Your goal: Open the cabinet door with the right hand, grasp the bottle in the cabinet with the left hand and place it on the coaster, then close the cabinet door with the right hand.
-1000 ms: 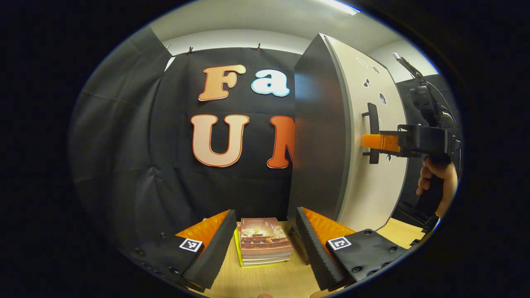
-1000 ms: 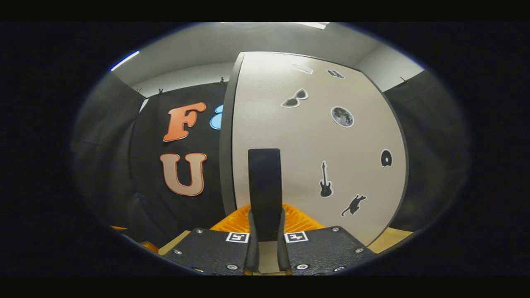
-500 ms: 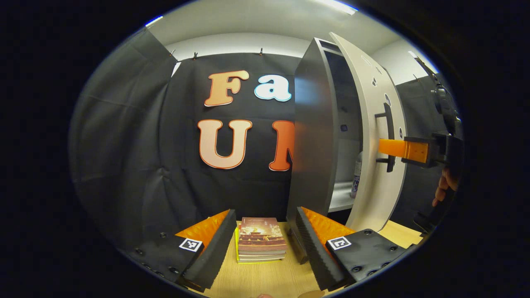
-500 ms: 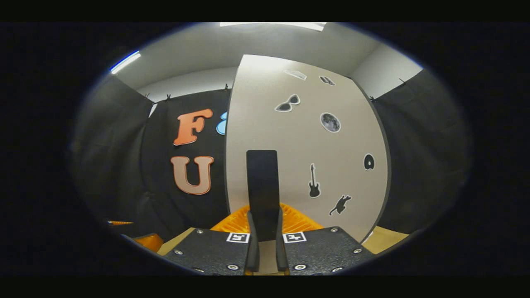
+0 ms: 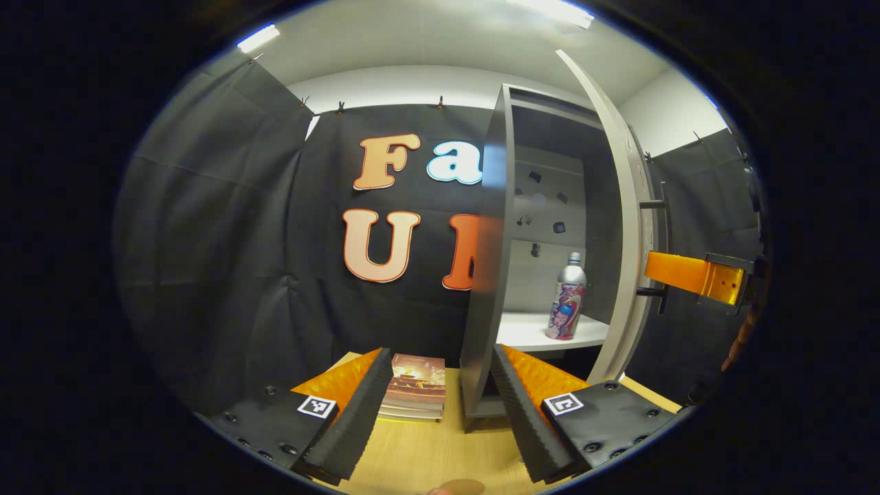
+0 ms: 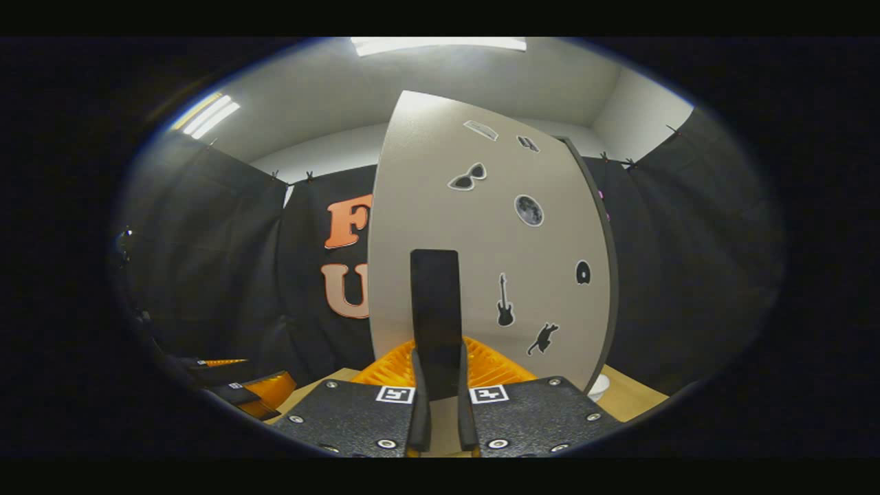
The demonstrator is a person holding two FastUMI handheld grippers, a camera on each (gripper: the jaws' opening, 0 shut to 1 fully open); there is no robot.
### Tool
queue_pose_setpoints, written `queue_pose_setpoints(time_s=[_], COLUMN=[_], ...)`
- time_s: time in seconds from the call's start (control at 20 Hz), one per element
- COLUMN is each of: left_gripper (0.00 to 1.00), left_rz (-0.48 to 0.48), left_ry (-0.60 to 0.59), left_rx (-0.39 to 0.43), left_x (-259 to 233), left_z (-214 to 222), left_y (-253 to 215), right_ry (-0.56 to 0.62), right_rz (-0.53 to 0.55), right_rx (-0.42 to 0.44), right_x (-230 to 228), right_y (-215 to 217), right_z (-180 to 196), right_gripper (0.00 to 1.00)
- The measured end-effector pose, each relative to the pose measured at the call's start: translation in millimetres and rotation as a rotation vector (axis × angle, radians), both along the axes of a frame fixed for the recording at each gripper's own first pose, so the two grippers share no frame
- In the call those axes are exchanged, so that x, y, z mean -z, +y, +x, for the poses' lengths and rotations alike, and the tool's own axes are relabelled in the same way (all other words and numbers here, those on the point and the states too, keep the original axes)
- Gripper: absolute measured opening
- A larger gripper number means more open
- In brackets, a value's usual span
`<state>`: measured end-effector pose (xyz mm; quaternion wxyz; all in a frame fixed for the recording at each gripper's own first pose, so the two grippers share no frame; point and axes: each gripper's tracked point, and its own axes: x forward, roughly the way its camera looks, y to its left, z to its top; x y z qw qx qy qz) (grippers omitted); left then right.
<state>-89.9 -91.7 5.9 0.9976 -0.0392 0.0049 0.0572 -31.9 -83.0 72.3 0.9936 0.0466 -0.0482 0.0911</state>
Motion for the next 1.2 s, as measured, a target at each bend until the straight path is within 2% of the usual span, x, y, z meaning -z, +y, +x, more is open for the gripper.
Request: queue_pose_setpoints(time_s=[0.15,0.25,0.35,0.55,0.7,0.75,0.8,0.9,0.95,1.05,1.1,1.15,1.2], left_gripper=[0.94,0.94,0.94,0.94,0.94,0.94,0.94,0.94,0.94,0.94,0.94,0.94,0.94], left_rz=[-0.016,-0.006,0.012,0.019,0.029,0.03,0.03,0.032,0.034,0.036,0.035,0.034,0.032], left_ry=[-0.01,-0.015,-0.024,-0.039,-0.05,-0.055,-0.053,-0.032,-0.028,-0.014,-0.007,-0.004,-0.003], left_rx=[-0.02,-0.014,-0.004,0.066,0.121,0.131,0.142,0.171,0.181,0.195,0.204,0.209,0.211], left_x=[-3.1,-6.7,-12.1,-20.8,-28.4,-29.3,-28.5,-21.2,-20.0,-18.1,-17.3,-18.5,-18.2], left_z=[-28.6,-40.9,-45.2,-35.3,-23.0,-20.6,-17.3,-14.6,-13.8,-10.5,-8.3,-6.9,-5.8], left_y=[-24.5,-43.6,-57.8,-91.4,-111.8,-116.5,-120.8,-132.6,-135.0,-139.7,-141.5,-141.3,-140.6], right_ry=[0.002,0.006,0.01,0.012,0.013,0.013,0.018,0.01,0.003,-0.008,-0.014,-0.016,-0.021], right_rz=[0.002,0.006,0.001,0.019,-0.01,-0.031,-0.051,-0.078,-0.084,-0.059,-0.047,-0.042,-0.051], right_rx=[0.005,0.019,0.041,0.13,0.235,0.262,0.279,0.3,0.306,0.295,0.284,0.267,0.264], right_x=[2.6,2.8,3.4,1.0,0.0,2.7,7.8,10.7,11.3,9.5,8.6,9.7,10.1], right_y=[-40.2,-65.7,-91.6,-138.2,-177.2,-192.7,-207.8,-230.3,-240.1,-251.4,-256.0,-257.2,-261.8], right_z=[-38.1,-60.4,-74.8,-80.5,-83.2,-84.0,-89.9,-99.2,-101.2,-100.6,-100.6,-100.3,-99.9], right_gripper=[0.17,0.14,0.17,0.11,0.12,0.06,0.05,0.05,0.1,0.04,0.09,0.03,0.04])
